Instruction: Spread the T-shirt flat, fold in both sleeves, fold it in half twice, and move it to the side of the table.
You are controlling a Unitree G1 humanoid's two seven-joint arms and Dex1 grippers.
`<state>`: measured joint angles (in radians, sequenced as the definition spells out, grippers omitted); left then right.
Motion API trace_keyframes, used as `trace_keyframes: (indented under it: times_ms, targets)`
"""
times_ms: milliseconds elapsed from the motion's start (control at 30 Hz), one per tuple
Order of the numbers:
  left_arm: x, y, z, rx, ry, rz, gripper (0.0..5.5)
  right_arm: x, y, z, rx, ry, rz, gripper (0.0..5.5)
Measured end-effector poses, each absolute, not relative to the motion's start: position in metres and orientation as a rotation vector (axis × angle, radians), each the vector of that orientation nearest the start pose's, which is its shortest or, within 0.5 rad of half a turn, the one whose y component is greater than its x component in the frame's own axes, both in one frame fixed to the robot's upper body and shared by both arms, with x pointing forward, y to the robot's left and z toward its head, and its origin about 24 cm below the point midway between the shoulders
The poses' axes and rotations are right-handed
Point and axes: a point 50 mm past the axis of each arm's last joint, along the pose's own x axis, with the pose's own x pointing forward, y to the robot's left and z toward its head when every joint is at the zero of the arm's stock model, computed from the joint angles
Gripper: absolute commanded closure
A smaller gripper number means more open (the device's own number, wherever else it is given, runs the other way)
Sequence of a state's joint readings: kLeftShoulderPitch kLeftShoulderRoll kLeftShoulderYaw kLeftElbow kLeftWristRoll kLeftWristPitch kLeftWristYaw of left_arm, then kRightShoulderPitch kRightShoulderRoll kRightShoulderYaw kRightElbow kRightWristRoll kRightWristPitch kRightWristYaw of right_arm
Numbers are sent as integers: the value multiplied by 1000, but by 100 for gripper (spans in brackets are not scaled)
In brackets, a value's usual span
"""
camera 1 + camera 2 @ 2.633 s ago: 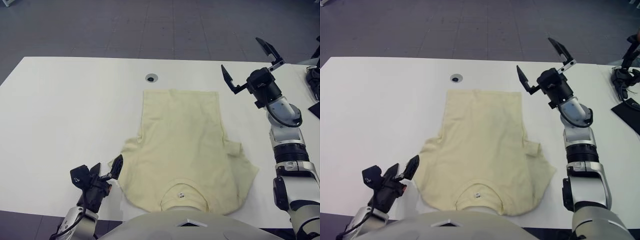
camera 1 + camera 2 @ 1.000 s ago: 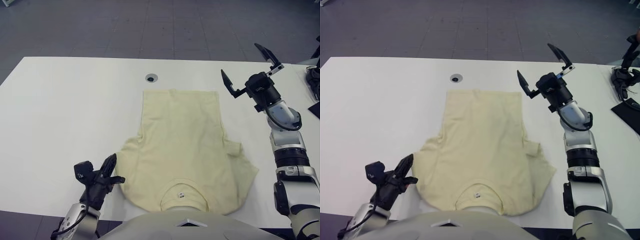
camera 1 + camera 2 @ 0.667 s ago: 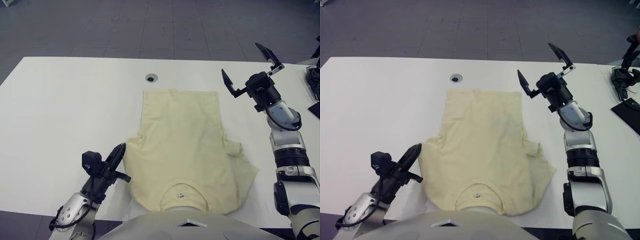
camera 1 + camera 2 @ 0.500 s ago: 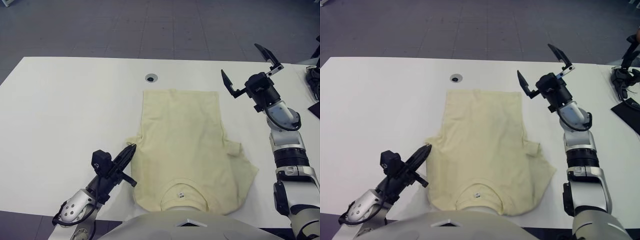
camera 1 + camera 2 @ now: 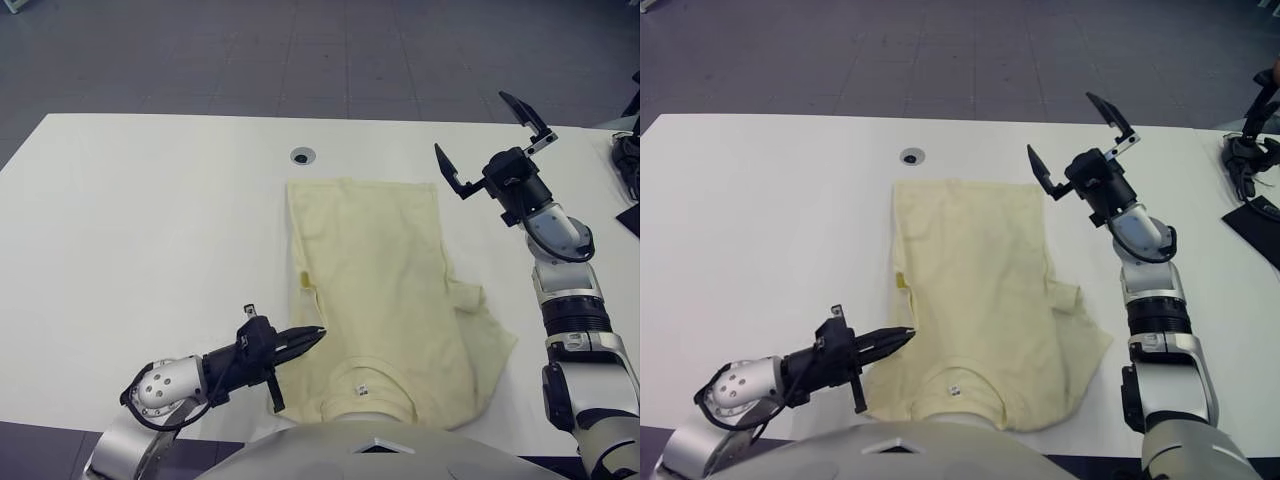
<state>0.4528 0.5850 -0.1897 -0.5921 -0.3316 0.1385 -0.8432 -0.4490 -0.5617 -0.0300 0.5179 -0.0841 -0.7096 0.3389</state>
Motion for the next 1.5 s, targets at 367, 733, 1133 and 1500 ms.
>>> trace_keyframes:
  times_ms: [367, 733, 1133, 1500]
  targets:
    - [132, 137, 69, 139, 154, -1194, 547, 315, -231, 135, -722, -497, 379, 10]
    - [130, 136, 69, 132, 162, -1234, 354, 314, -231, 133, -698, -483, 414, 10]
    - [190, 164, 119, 53, -168, -800, 135, 248, -297, 95, -70, -19, 861, 10]
    - [208, 199, 139, 31, -304, -371, 12, 158, -365, 69, 20, 471, 874, 10]
